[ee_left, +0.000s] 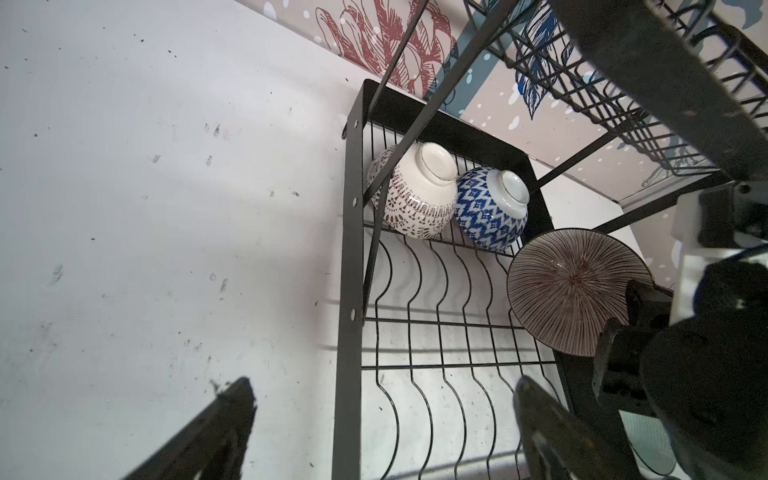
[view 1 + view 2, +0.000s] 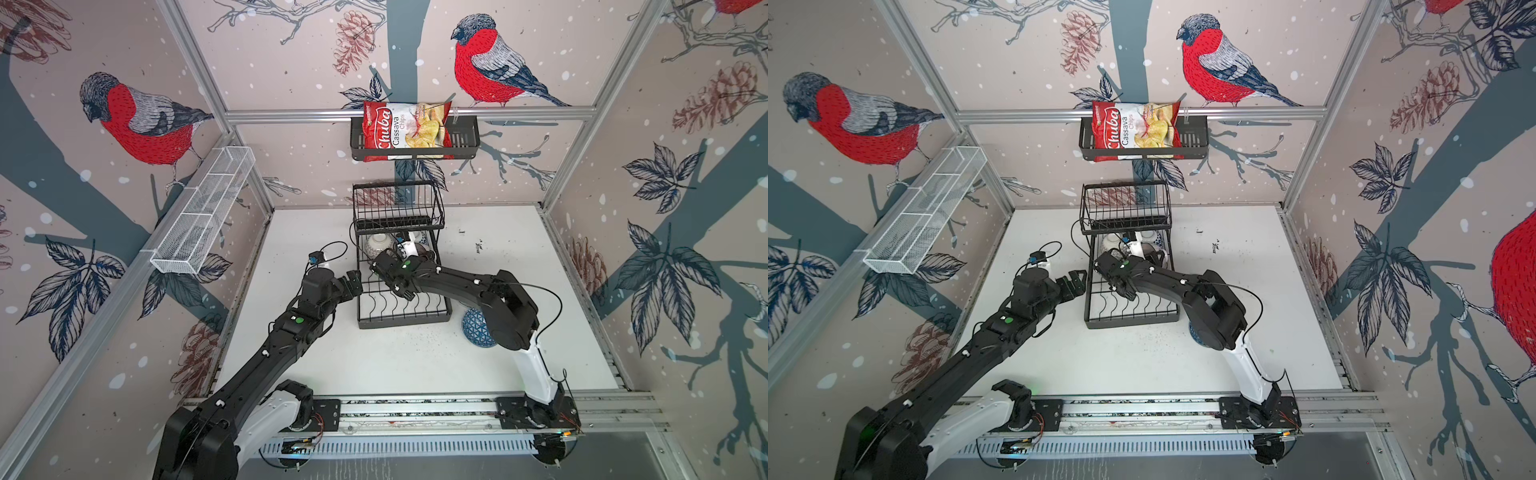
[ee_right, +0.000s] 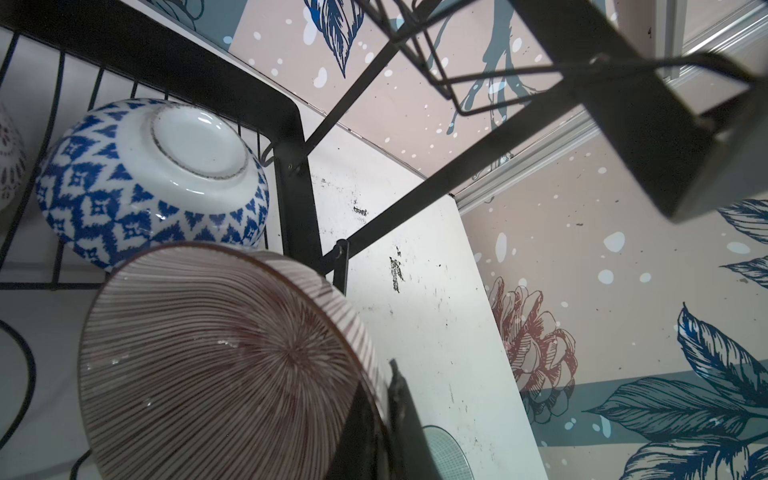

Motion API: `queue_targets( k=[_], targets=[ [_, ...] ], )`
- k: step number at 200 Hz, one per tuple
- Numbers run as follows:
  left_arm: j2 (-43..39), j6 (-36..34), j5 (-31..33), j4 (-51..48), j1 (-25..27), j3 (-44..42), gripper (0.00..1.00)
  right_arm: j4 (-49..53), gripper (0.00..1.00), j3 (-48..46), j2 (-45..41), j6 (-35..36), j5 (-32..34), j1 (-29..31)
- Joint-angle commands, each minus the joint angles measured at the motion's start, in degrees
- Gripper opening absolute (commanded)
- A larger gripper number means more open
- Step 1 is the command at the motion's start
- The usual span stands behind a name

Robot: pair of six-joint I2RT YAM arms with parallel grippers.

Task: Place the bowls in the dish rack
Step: 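Carry the pink-striped bowl over the lower rack tier with the right gripper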

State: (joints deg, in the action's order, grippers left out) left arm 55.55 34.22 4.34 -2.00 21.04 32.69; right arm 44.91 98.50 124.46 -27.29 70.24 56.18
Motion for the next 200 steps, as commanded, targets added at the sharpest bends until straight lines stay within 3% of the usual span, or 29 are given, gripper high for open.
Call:
queue_targets(
  k=[1,200],
  targets=[
    [0.1,-0.2,-1.0,2.9,-0.4,-0.2,0.96,0.0,0.0,1.1,0.8,-0.6,3.9,-0.4],
    [-0.4,-0.6,-0.8,3.1,-1.3,-0.7,0.96,5.7,0.0,7.7,8.2,-4.2,7.3,-2.0]
  ],
)
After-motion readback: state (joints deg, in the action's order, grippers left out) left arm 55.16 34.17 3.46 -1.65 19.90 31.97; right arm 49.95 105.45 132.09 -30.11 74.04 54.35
